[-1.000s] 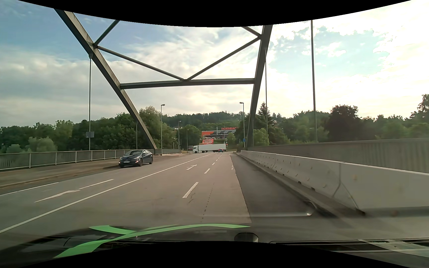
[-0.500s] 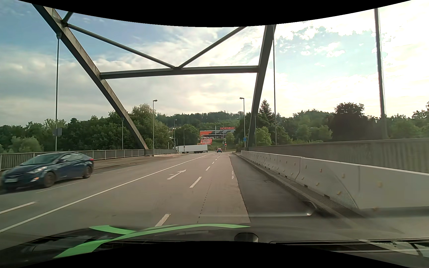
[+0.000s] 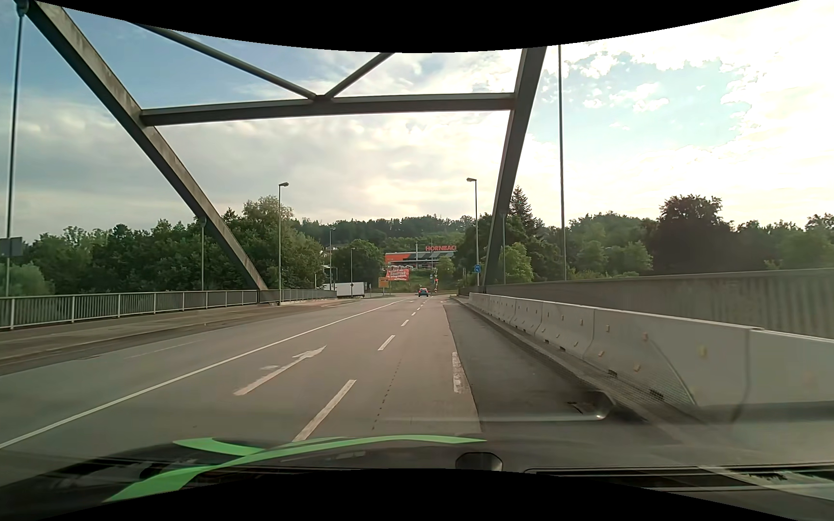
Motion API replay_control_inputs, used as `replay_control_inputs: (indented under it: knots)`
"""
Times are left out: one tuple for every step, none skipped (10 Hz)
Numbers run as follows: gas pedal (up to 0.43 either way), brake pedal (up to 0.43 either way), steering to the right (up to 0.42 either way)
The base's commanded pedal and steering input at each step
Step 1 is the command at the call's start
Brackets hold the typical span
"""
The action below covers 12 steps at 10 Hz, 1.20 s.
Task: Follow the waypoints while adhering to traffic rules and regulations
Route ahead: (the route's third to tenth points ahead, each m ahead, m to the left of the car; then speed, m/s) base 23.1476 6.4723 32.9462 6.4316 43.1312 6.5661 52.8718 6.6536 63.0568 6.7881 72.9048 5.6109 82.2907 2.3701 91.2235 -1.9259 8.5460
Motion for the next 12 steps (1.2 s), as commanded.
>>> replay_control_inputs:
  knots:
    - [0.098, 0.000, 0.003]
    - [0.098, 0.000, 0.002]
    - [0.098, 0.000, 0.001]
    - [0.098, 0.000, 0.000]
    - [0.098, 0.000, -0.002]
    - [0.098, 0.000, -0.003]
    - [0.098, 0.000, -0.002]
    - [0.098, 0.000, -0.003]
    - [0.098, 0.000, -0.003]
    - [0.110, 0.000, -0.003]
    - [0.110, 0.000, -0.003]
    - [0.110, 0.000, -0.003]
